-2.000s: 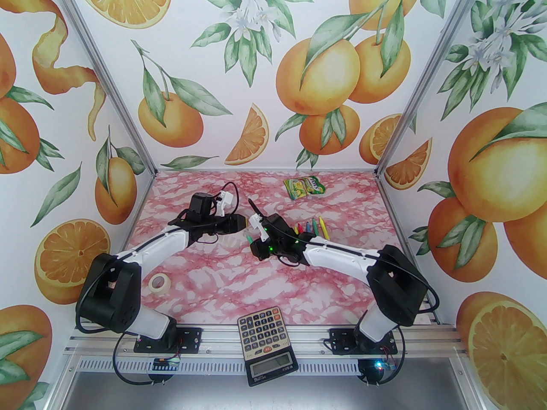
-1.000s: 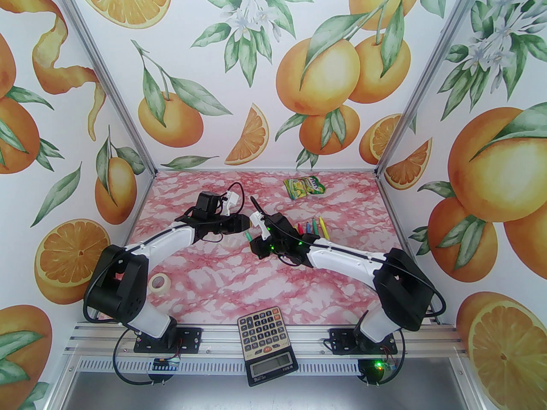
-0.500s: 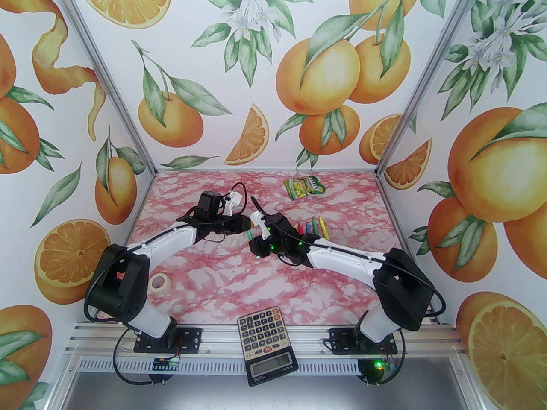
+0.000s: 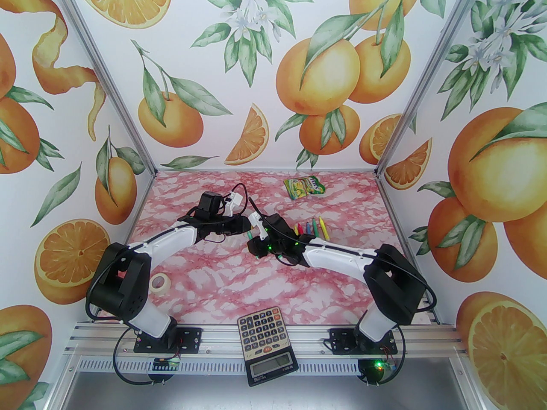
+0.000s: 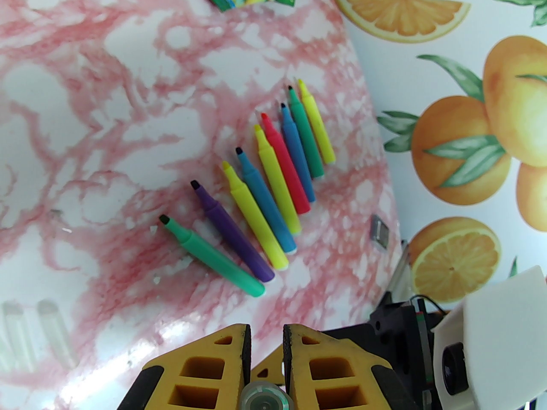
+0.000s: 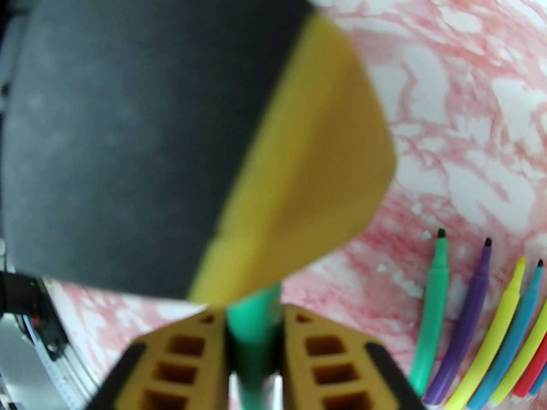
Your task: Open the pen caps
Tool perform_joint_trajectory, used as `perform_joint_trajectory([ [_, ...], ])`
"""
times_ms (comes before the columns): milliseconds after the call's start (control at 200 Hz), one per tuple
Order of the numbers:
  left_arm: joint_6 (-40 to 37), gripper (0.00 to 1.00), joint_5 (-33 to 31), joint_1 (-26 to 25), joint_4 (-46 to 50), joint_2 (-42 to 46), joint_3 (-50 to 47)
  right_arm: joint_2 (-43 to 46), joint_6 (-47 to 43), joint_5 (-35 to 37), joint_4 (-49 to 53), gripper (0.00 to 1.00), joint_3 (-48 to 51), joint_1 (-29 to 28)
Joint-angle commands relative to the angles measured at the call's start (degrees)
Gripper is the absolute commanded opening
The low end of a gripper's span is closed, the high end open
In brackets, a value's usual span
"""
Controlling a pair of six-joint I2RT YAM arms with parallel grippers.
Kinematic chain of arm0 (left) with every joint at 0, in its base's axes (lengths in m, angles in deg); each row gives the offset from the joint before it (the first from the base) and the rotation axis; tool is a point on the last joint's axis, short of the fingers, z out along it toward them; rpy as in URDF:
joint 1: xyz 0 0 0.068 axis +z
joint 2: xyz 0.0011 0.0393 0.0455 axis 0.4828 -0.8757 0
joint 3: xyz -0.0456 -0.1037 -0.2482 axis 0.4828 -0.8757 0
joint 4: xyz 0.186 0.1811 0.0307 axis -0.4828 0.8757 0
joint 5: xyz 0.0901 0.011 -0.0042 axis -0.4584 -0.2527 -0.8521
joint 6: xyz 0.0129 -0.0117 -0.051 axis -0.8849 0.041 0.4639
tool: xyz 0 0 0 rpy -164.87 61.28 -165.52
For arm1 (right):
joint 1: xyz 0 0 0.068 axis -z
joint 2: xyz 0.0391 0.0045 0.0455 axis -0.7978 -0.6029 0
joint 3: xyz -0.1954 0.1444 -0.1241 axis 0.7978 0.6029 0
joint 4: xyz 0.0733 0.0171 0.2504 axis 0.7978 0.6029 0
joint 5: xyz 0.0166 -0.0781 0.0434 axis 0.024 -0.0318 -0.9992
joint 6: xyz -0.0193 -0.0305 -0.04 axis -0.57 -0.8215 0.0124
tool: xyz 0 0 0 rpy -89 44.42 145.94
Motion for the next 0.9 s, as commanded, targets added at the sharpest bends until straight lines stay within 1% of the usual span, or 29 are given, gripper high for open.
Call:
perform_joint_trajectory([
  [0, 1.20, 0.00, 1.28, 0.75, -1.69, 0.50, 1.45, 0.68, -0.61, 0.05, -1.24, 0.12, 0.28, 0.16],
  [175, 3.62, 0.00, -1.10, 2.74, -3.56, 1.22, 1.36, 2.70, -1.24, -0.56, 0.08, 0.07, 3.59, 0.19],
  [375, 7.13, 0.00, -2.44, 5.38, -6.18, 1.60, 1.09, 4.51, -2.01, -0.48, 1.10, 0.05, 7.49, 0.10],
  [896, 9.71, 0.00, -2.24, 6.60, -8.30, -0.28, 0.38, 6.08, -4.41, -0.65, 0.54, 0.01, 11.52, 0.18],
])
